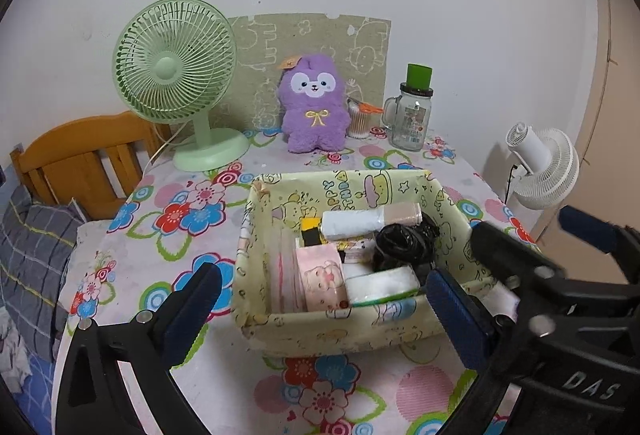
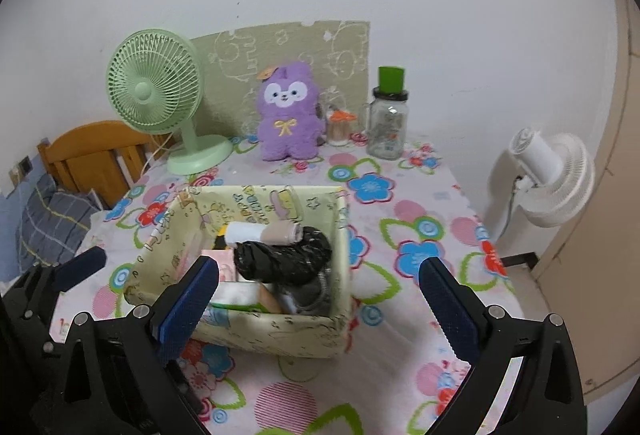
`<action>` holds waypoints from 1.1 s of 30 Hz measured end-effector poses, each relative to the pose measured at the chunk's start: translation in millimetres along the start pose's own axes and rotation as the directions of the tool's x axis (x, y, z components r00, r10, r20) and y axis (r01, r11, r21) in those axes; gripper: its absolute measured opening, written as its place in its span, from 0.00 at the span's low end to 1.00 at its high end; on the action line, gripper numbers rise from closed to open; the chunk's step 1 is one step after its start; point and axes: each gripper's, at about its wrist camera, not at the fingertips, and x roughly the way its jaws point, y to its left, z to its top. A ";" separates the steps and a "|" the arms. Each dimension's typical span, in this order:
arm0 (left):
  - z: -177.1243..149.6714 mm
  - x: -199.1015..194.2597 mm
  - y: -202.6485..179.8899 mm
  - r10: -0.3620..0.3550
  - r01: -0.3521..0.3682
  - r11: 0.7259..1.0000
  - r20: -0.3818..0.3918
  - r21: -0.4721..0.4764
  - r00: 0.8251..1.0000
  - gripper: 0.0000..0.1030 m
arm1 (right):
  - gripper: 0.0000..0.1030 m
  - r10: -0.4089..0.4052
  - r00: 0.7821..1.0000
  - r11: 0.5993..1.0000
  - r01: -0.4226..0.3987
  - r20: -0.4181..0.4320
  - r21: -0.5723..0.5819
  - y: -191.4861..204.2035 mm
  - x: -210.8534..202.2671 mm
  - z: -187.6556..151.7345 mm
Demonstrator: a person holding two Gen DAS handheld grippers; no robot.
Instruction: Organize soft objects
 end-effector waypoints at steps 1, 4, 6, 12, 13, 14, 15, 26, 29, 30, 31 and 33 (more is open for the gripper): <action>-0.5 -2.0 0.6 0.000 0.000 1.000 0.003 -0.001 1.000 1.00 | 0.98 -0.006 1.000 1.000 0.006 0.010 -0.005 -0.5 -4.4 -0.3; -2.2 -11.6 2.2 0.007 -0.007 1.000 0.022 0.004 1.000 1.00 | 0.98 -0.021 0.999 1.000 0.021 0.035 -0.015 -2.1 -16.6 -1.4; -3.1 -19.7 3.2 0.006 -0.006 1.000 0.034 0.005 0.999 1.00 | 0.99 -0.028 0.999 0.999 0.029 0.046 -0.018 -2.3 -23.4 -2.3; -7.1 -44.8 5.5 -0.008 0.006 1.000 0.062 0.019 0.998 1.00 | 0.99 -0.054 0.996 0.998 0.055 0.076 -0.011 -2.2 -40.9 -5.7; -8.1 -50.2 5.5 -0.003 0.001 1.000 0.072 0.025 0.997 1.00 | 0.99 -0.051 0.996 0.999 0.052 0.080 -0.006 -3.0 -44.3 -6.3; -8.8 -54.9 5.7 -0.001 -0.002 1.000 0.081 0.028 0.997 1.00 | 0.99 -0.049 0.995 0.999 0.050 0.082 -0.003 -3.5 -46.6 -6.8; -9.7 -59.6 5.9 0.001 -0.004 1.000 0.091 0.031 0.996 1.00 | 0.99 -0.048 0.995 0.999 0.048 0.085 0.001 -3.8 -48.7 -7.3; -17.8 -89.4 10.4 0.025 -0.031 0.999 0.150 0.038 0.988 1.00 | 0.99 -0.052 0.992 0.998 0.048 0.118 0.031 -10.3 -80.2 -16.5; -21.7 -95.1 12.8 0.062 -0.066 0.998 0.159 0.016 0.985 1.00 | 0.99 -0.066 0.990 0.997 0.061 0.121 0.046 -14.1 -86.5 -20.6; -23.6 -96.9 12.8 0.071 -0.075 0.997 0.162 0.015 0.984 1.00 | 0.99 -0.071 0.990 0.996 0.065 0.120 0.054 -15.2 -87.1 -21.9; -25.1 -98.0 12.7 0.072 -0.076 0.997 0.164 0.014 0.984 1.00 | 0.99 -0.070 0.991 0.996 0.063 0.118 0.065 -17.0 -87.8 -24.0; -28.0 -100.6 12.9 0.065 -0.069 0.998 0.166 0.014 0.984 1.00 | 0.99 -0.066 0.992 0.996 0.059 0.110 0.068 -19.2 -88.5 -27.8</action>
